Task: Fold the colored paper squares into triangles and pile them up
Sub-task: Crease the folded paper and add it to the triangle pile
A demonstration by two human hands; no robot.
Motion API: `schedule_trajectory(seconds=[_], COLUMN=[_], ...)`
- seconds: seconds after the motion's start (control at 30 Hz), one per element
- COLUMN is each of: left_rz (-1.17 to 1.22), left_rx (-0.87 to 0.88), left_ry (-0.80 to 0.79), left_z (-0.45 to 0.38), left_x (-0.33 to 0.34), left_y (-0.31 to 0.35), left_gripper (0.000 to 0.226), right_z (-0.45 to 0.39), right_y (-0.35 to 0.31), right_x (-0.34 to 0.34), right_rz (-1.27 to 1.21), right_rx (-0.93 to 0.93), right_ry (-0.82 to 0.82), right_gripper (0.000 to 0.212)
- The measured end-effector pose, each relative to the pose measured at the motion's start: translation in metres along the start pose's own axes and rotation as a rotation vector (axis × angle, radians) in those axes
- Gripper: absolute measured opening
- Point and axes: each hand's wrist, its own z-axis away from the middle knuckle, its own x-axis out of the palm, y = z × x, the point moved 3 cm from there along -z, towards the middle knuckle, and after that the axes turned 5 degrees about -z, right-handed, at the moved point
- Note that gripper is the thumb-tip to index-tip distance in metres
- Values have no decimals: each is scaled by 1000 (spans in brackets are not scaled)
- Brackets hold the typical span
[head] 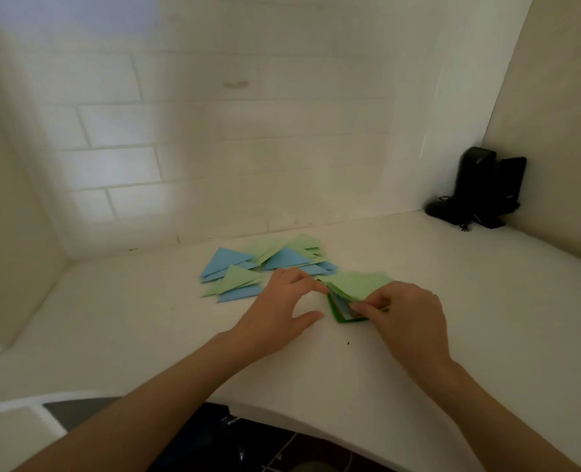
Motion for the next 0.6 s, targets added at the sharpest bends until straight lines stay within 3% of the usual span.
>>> schedule_trajectory(seconds=[0.1,0.2,0.3,0.4,0.5,0.6], left_rz=[21,44,27,40,20,23], left_rx=[-36,-51,-18,45,68,38], left_ry=[-10,39,81,-23,-128,-122], left_z=[6,12,23,41,59,69], left_x=[-1,-8,-18,-22,-22,-22], left_y=[-3,-2,2,6,7,3], left_gripper=[39,49,56,48,37,30], right_z=[1,8,25,44,55,60], right_y=[-3,-20,-45,-62,-63,-56], right_x=[-14,-20,-10,8,23,34], right_rz=[-61,-105,-59,-4,20,-35], right_rx=[-5,-170,-326,-440,-426,-345], right_ry=[102,157,91,-17,-145,-242], right_gripper=[15,17,13,11,12,19])
